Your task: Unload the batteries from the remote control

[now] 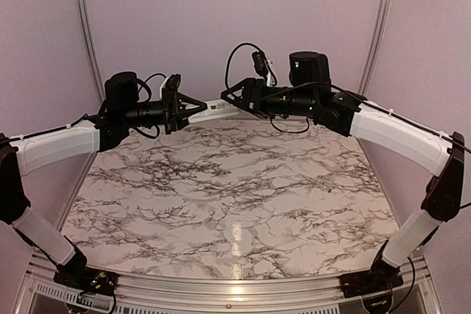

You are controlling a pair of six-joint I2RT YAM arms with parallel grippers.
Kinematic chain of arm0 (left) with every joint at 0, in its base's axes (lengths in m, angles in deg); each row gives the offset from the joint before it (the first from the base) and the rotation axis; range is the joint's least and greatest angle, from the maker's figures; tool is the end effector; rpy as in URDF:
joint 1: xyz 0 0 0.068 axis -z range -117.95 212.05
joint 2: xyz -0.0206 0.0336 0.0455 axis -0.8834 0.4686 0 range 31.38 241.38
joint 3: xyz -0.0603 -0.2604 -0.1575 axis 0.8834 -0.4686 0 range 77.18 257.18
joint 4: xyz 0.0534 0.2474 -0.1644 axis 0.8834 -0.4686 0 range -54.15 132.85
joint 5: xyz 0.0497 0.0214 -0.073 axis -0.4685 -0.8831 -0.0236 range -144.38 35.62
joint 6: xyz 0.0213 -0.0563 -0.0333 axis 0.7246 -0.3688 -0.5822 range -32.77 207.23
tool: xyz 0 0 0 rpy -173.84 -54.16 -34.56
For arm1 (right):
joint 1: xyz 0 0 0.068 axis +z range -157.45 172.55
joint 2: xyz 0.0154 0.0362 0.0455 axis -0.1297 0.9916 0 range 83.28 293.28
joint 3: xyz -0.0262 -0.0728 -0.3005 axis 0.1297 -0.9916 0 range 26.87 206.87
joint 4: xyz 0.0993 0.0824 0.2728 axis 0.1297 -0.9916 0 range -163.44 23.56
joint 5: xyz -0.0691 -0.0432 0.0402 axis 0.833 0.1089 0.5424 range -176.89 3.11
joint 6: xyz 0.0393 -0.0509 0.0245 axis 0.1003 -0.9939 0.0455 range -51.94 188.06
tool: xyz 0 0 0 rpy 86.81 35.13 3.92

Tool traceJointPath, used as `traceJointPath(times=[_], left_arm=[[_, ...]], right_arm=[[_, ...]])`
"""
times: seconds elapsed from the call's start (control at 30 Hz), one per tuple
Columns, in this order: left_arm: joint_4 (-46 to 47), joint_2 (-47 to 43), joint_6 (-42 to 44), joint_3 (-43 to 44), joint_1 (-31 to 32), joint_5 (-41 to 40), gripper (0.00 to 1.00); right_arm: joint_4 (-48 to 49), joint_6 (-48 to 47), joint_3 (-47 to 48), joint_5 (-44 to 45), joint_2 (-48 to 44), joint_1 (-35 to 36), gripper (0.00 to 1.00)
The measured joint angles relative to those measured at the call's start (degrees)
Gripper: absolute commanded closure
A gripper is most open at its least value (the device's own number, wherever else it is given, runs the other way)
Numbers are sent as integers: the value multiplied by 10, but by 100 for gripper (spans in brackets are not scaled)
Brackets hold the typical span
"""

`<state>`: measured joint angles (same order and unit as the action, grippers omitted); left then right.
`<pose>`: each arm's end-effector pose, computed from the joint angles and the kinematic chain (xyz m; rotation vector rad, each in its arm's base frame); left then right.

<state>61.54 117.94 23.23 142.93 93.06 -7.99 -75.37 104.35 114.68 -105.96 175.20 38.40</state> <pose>0.3259 -0.2427 0.3652 0.2049 1.9680 -1.8288 0.2966 0.3317 0.4266 -0.4270 1.9449 1.2806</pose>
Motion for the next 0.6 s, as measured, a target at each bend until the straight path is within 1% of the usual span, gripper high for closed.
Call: traceJointPath(times=[0.23,0.6], left_arm=[[18,0,-2,-7,0,7,100],[58,0,-3,-22,0,32,100]], right_arm=[[9,8,-10,-5,-8,-1,42],[53,34,-50,-48,-30,-9,44]])
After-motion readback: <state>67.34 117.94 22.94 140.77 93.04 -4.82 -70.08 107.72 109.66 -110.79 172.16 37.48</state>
